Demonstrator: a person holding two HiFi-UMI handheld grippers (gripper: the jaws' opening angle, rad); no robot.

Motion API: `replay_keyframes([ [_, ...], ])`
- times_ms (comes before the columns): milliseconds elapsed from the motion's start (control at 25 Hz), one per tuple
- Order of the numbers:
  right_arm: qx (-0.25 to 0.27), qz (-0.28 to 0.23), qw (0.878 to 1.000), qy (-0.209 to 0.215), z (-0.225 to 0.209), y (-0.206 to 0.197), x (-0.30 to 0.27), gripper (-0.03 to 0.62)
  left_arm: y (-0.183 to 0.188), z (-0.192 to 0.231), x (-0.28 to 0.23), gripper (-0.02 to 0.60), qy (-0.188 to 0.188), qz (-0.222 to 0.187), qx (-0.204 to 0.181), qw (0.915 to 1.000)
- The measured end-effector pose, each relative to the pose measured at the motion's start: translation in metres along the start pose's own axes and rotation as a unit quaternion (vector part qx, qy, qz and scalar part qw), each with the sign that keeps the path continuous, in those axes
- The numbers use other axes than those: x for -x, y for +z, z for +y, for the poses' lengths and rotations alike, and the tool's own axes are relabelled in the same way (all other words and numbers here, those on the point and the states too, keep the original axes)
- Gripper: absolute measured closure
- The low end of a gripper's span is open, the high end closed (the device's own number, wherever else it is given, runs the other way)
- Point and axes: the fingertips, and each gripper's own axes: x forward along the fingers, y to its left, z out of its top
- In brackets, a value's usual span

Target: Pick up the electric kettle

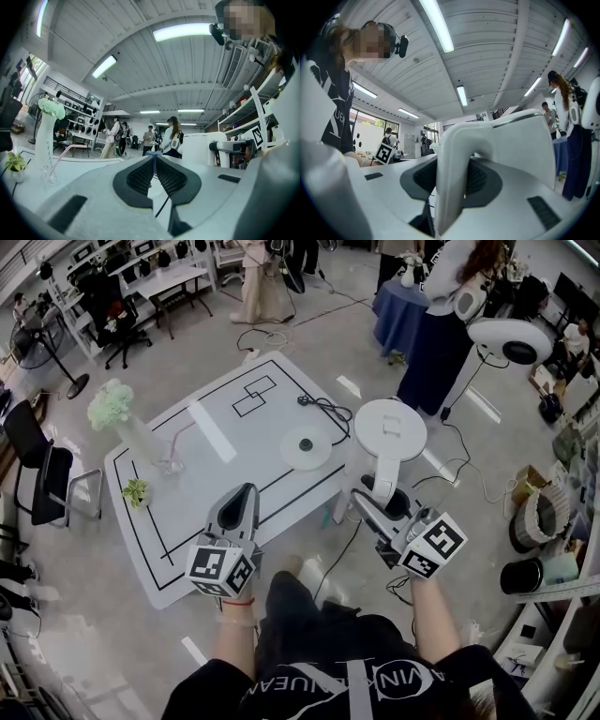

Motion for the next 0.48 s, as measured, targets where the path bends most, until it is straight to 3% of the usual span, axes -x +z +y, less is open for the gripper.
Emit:
replay_keyframes([
  [480,0.001,-0.002,1.0,0.001,0.0003,0.0042,0.0037,0.474,0.0031,-0.0045,0.0,0.558,0.0,-0.002,-0.002,1.0],
])
